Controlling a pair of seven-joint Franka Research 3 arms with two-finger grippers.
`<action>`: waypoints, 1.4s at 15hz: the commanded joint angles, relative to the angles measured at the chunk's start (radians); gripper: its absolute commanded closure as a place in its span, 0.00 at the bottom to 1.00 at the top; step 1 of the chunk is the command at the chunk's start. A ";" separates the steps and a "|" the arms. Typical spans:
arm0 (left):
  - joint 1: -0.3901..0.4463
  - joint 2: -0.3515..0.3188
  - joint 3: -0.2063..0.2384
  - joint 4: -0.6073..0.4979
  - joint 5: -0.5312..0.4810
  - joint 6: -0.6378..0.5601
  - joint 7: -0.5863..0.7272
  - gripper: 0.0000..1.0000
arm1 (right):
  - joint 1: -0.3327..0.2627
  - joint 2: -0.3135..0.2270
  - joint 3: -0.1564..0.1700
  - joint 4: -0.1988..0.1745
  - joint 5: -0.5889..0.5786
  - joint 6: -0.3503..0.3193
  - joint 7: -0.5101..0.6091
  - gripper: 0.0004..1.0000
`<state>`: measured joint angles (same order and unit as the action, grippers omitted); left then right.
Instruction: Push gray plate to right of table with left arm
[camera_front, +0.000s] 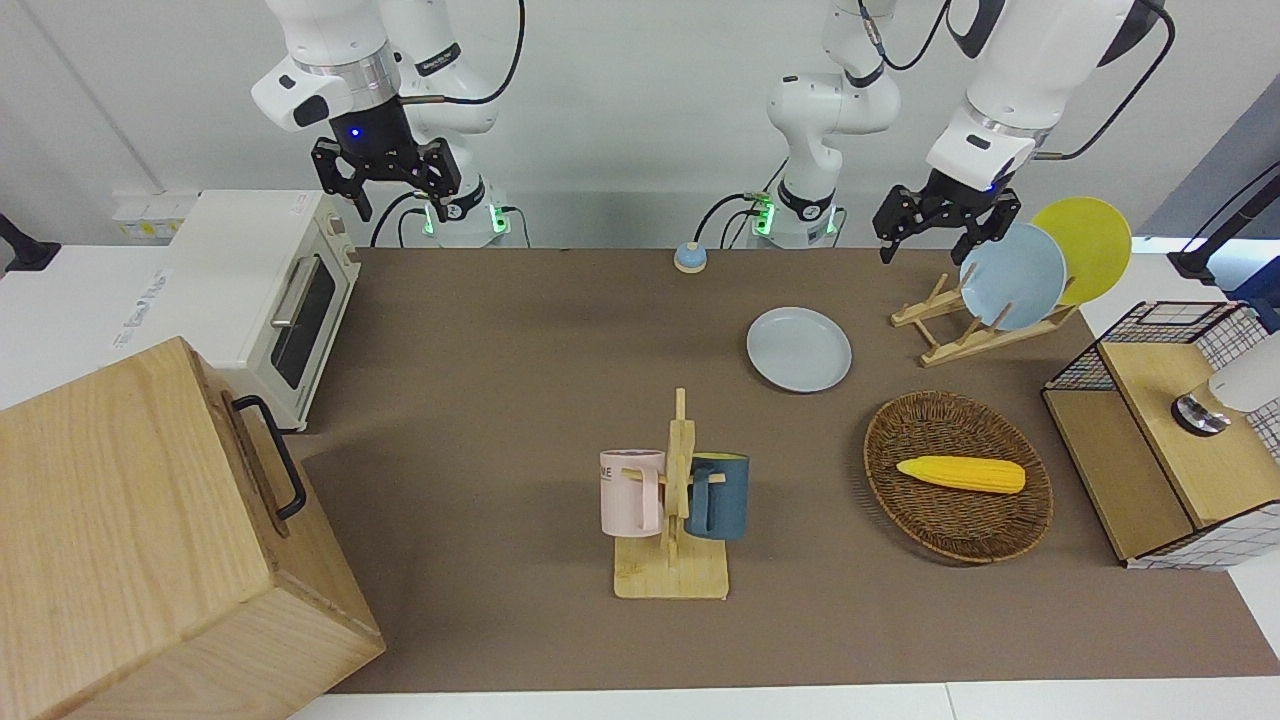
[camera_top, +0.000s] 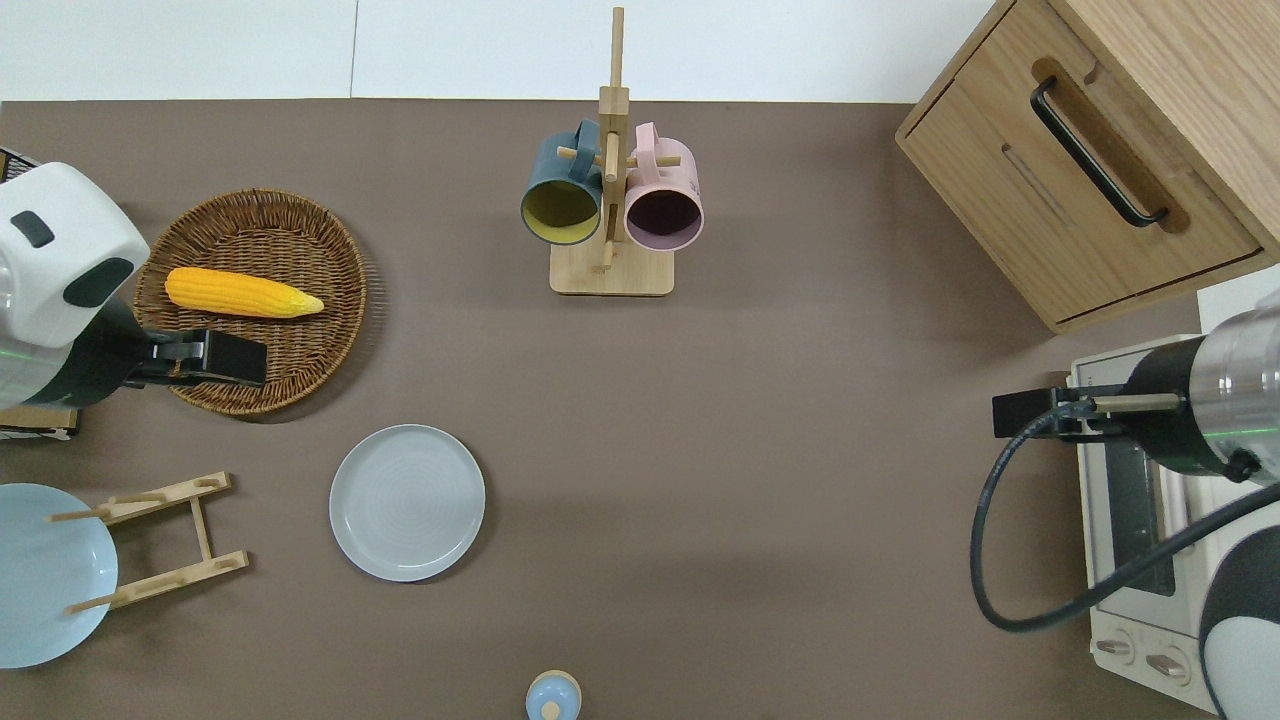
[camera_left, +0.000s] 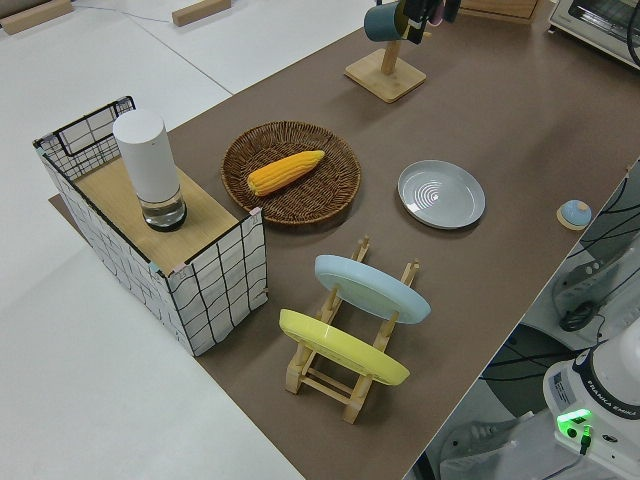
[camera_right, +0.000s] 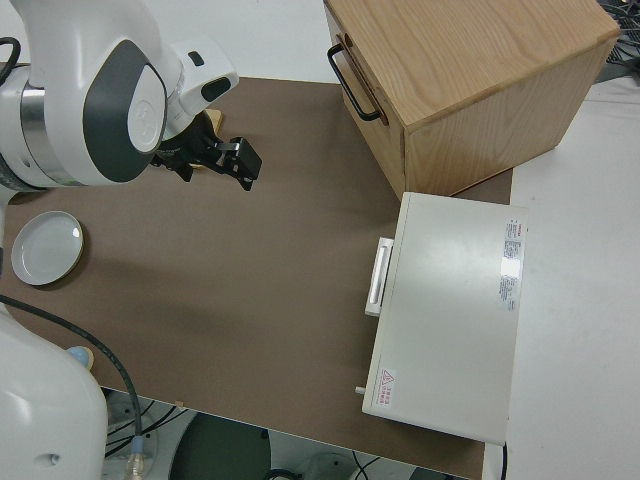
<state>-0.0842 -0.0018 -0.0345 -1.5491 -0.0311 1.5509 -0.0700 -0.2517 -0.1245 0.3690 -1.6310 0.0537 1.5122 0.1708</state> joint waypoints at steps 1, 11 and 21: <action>0.011 -0.017 -0.004 -0.014 -0.019 -0.003 0.001 0.00 | -0.024 -0.027 0.014 -0.027 0.021 0.000 0.012 0.00; 0.018 -0.049 -0.008 -0.232 -0.019 0.115 0.013 0.00 | -0.024 -0.027 0.014 -0.027 0.021 -0.001 0.012 0.00; 0.064 -0.118 -0.010 -0.623 -0.019 0.401 0.024 0.01 | -0.024 -0.027 0.014 -0.027 0.021 0.000 0.010 0.00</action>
<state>-0.0444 -0.0718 -0.0357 -2.0420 -0.0347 1.8588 -0.0594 -0.2517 -0.1245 0.3690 -1.6310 0.0537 1.5122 0.1708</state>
